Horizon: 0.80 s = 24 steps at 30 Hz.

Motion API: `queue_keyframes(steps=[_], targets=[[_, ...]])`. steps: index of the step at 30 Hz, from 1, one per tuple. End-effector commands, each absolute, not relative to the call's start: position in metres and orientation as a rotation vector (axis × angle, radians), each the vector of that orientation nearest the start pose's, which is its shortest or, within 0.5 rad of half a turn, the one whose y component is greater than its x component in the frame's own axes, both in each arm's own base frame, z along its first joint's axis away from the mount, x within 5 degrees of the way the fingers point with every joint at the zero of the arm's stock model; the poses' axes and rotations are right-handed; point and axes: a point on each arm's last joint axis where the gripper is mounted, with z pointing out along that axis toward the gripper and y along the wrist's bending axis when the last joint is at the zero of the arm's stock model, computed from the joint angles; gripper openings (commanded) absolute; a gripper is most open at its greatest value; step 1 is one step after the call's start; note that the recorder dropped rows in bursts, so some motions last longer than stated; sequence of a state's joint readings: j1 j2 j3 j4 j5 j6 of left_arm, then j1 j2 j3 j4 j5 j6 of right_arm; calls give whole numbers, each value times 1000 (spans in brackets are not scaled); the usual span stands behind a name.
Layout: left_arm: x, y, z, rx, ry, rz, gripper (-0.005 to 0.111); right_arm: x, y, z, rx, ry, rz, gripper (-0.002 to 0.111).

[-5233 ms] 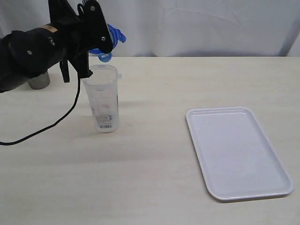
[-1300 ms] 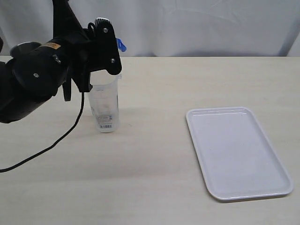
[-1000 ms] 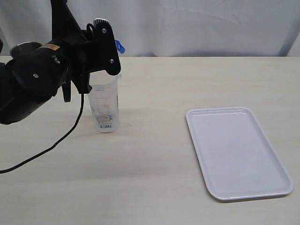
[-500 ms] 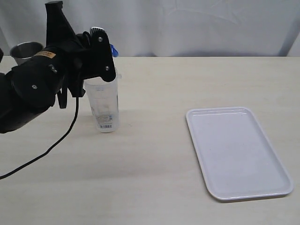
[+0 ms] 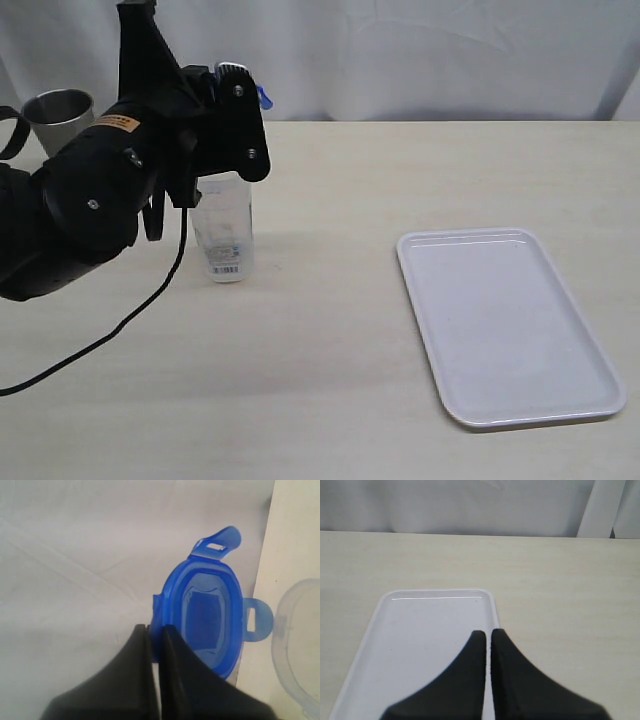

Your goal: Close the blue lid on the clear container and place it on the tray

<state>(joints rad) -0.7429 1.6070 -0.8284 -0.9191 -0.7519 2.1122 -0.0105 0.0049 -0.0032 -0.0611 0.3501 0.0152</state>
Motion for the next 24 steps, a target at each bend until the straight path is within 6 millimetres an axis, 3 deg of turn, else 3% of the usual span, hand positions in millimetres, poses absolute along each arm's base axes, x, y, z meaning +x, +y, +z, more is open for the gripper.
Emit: queue_keyframes(steps=[1,17,24], targets=[[276,-186,251,1299,1247,967,0,53,-2,182,-19,1830,-58,4],[276,-183,248,1274,1330,937,0,53,-2,182,-19,1830,-58,4],[269,-194,248,1292,1298,913,0,53,-2,182,-19,1830,-58,4]])
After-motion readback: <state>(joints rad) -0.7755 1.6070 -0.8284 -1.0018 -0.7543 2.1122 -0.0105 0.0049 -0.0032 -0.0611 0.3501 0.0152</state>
